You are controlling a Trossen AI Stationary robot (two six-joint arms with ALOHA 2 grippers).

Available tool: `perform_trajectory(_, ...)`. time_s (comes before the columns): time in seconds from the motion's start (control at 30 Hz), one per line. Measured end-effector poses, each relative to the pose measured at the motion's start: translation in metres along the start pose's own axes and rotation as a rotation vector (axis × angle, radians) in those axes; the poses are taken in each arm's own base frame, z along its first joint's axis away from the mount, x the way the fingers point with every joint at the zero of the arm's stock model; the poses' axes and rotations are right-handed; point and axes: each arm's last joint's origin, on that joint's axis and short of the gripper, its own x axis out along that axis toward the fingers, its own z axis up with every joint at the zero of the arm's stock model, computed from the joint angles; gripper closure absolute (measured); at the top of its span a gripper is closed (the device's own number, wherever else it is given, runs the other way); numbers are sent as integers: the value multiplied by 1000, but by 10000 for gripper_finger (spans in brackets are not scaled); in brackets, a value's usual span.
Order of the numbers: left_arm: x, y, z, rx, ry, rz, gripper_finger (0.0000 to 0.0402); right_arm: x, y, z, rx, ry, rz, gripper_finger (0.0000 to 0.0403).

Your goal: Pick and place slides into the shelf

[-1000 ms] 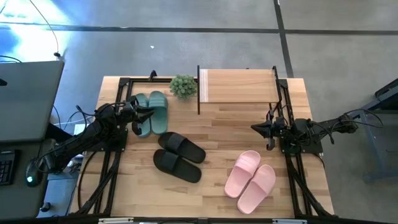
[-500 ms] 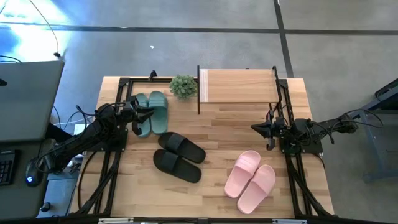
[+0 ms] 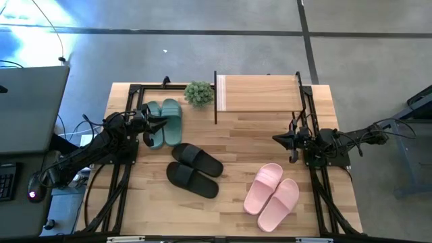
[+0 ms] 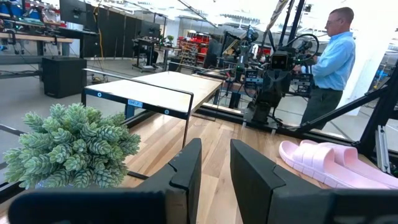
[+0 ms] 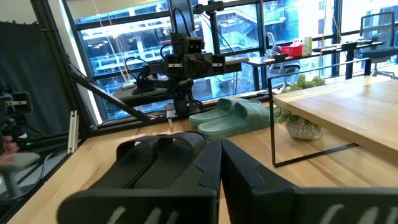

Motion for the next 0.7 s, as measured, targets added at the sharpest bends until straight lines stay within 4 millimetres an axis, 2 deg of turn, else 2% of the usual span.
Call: perform_trajectory(0.7, 0, -2, 6, -38, -55, -27, 330, 0, 0, 0, -51, -2, -3, 402)
